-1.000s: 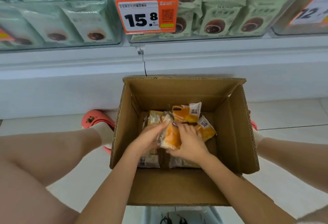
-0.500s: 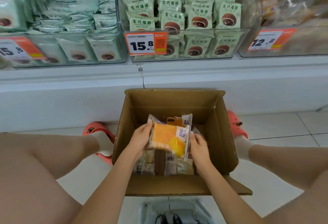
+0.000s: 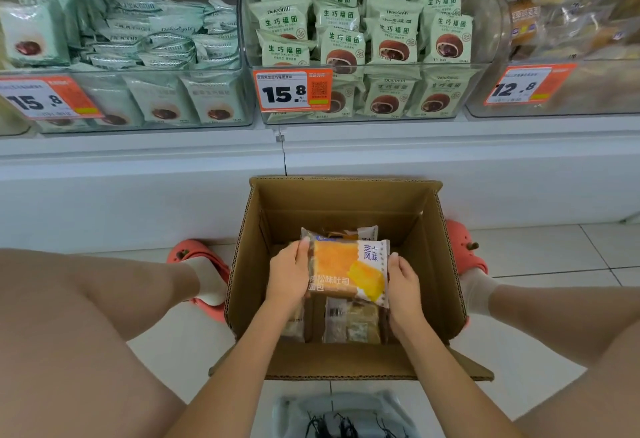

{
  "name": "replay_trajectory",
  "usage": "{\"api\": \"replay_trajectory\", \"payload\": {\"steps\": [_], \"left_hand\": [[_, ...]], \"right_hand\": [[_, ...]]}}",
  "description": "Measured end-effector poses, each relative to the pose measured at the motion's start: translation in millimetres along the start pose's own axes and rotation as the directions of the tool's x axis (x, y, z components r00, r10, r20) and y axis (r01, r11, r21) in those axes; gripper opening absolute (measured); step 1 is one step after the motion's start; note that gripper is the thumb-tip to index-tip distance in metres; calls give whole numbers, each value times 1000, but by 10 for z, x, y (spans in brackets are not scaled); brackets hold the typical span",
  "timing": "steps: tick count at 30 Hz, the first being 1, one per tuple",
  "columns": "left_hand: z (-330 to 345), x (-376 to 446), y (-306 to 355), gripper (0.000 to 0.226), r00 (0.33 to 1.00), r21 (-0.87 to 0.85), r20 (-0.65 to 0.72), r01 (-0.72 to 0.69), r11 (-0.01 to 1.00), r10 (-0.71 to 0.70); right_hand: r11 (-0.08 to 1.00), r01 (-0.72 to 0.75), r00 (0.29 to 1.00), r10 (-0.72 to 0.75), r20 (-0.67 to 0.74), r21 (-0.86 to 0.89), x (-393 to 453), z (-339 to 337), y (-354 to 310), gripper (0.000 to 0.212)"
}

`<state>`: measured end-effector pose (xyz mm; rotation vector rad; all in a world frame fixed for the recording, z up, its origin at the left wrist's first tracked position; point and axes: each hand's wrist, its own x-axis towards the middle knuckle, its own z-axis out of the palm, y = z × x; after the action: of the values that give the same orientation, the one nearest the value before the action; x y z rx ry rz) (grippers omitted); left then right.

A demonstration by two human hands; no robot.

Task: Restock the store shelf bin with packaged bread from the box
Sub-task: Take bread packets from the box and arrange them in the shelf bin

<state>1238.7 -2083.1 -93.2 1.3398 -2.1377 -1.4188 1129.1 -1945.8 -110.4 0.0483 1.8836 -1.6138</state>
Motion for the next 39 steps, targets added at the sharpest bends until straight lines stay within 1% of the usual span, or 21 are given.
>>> {"api": "replay_trajectory", "payload": {"steps": [2, 4, 7, 8, 10, 11, 14, 17, 19, 21, 24, 25, 27, 29, 31, 34, 35, 37, 39], "left_hand": [[-68, 59, 8, 46, 998, 87, 6, -62, 994, 62], [-110, 92, 45, 48, 992, 186, 17, -128, 974, 127], [-137, 77, 81, 51, 982, 263, 34, -188, 946, 185], [-150, 75, 80, 52, 982, 264, 40, -191, 946, 187], [-178, 84, 77, 50, 984, 208, 61, -179, 962, 170], [-182, 89, 86, 49, 983, 184, 75, -178, 967, 167], [-127, 72, 126, 43, 972, 185, 96, -227, 956, 212], [-72, 60, 131, 40, 974, 159, 89, -218, 963, 206], [-85, 67, 123, 42, 978, 138, 79, -203, 969, 193], [-115, 63, 137, 46, 982, 99, 46, -184, 978, 181], [-173, 21, 231, 47, 982, 47, -32, -184, 982, 186], [-205, 15, 263, 47, 977, 54, -54, -202, 978, 204], [-326, 17, 348, 45, 962, 125, -82, -250, 960, 261], [-493, 25, 499, 41, 923, 232, -112, -335, 913, 368], [-670, 37, 753, 37, 862, 303, -151, -426, 852, 484], [-906, 86, 1264, 39, 775, 332, -230, -506, 796, 588], [-985, 112, 1458, 42, 738, 336, -256, -538, 774, 624], [-1159, 162, 1903, 45, 643, 334, -306, -618, 712, 702], [-1337, 206, 2372, 53, 542, 374, -372, -655, 656, 753]], "right_hand": [[1000, 14, 996, -14, 83, 0, 13, -32, -27, 33], [1000, 16, 990, -15, 137, -5, 18, -13, -43, 32], [998, 53, 987, -50, 150, -16, 23, 38, -15, 29], [999, 53, 989, -54, 135, 12, 24, 39, -14, 28], [992, 7, 994, -21, 110, 124, 35, 17, -28, 28], [980, -29, 994, 8, 108, 198, 40, 4, -48, 28], [911, -139, 989, 108, 101, 389, 51, -9, -127, 26], [862, -205, 979, 172, 112, 464, 44, 0, -114, 27], [866, -218, 975, 174, 137, 450, 33, -12, -87, 31], [892, -214, 972, 156, 174, 398, 34, -28, -98, 37], [949, -173, 952, 92, 292, 264, 53, 9, -204, 41], [965, -158, 944, 85, 319, 210, 36, 40, -279, 41], [980, -119, 936, 58, 348, 159, -22, 97, -444, 41], [991, -24, 932, -24, 361, 128, -77, 109, -648, 45], [991, 85, 927, -118, 357, 106, -142, 87, -962, 34], [963, 231, 902, -266, 339, 139, -206, 78, -1578, 21], [947, 280, 888, -318, 331, 158, -239, 72, -1821, 21], [899, 394, 844, -436, 313, 191, -304, 16, -2362, 23], [840, 499, 790, -542, 286, 211, -368, -102, -2940, 36]]}}
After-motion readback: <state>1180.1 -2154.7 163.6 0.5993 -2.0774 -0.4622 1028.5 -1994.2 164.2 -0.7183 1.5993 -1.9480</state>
